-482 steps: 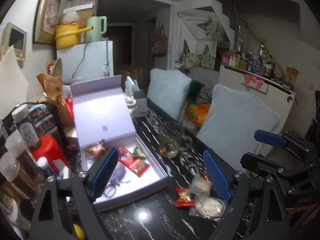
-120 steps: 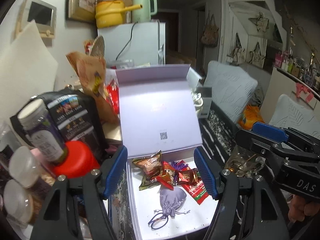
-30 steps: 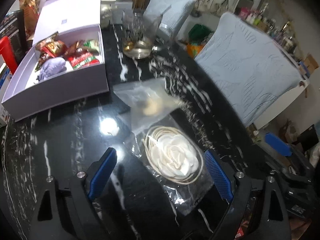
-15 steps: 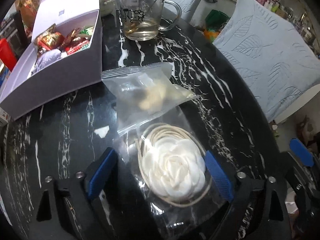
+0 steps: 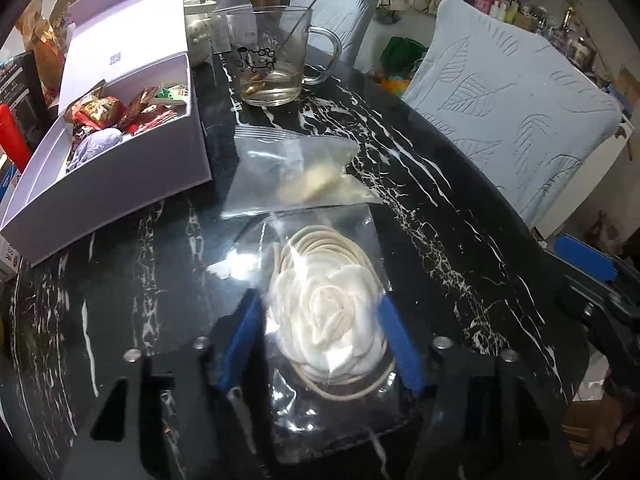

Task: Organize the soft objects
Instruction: 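Grasp the clear bag of white cord with the left gripper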

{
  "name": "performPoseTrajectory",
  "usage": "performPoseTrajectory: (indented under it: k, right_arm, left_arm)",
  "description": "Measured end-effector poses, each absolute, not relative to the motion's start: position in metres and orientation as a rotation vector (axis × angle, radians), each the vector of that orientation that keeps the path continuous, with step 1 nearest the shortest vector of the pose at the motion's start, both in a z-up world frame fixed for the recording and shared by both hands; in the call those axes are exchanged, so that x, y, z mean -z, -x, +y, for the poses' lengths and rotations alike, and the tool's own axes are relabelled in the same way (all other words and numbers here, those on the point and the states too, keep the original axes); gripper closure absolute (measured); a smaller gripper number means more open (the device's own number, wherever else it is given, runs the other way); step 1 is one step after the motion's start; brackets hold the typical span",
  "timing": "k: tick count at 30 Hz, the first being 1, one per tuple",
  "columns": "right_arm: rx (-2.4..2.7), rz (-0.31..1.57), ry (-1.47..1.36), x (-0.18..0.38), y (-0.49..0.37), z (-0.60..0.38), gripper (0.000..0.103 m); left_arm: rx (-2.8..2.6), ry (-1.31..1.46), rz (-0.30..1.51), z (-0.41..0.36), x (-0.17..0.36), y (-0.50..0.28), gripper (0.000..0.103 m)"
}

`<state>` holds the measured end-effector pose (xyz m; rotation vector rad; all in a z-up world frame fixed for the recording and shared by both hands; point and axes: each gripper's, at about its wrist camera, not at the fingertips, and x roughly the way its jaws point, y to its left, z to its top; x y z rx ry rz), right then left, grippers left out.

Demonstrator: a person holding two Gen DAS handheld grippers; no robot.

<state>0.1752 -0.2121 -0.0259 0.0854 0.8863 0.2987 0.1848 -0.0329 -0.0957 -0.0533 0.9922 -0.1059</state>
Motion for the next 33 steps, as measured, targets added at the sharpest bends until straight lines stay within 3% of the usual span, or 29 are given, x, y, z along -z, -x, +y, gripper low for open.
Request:
performPoseTrajectory:
  k: [11,25,28,30,31,33]
  right_arm:
    - [-0.335,0.896,-0.053,0.028,-0.177,-0.180,0.019]
    - [-0.408,0.921,-0.047,0.033,-0.203,-0.125,0.019]
    - [-0.415,0.926,-0.060,0.035,-0.214,-0.117,0.019]
    - [-0.408,0.938,-0.068,0.037,-0.223,-0.111,0.019]
    - [-0.406,0.941,-0.070,0.038,-0.227,-0.109,0.019]
    - [-0.397,0.947,-0.072,0.039,-0.238,-0.103,0.019]
  left_arm:
    - [0.119,0.131,0.992,0.016,0.084,-0.156,0.060]
    - [-0.043,0.202,0.989,0.088,0.092,-0.160,0.060]
    - [-0.049,0.226,0.995,0.095,0.096,-0.163,0.045]
    - [-0.090,0.161,1.026,0.092,0.101,-0.170,0.009]
    - [-0.098,0.144,1.042,0.091,0.104,-0.173,0.003]
    - [-0.092,0.138,1.042,0.090,0.106,-0.174,0.002]
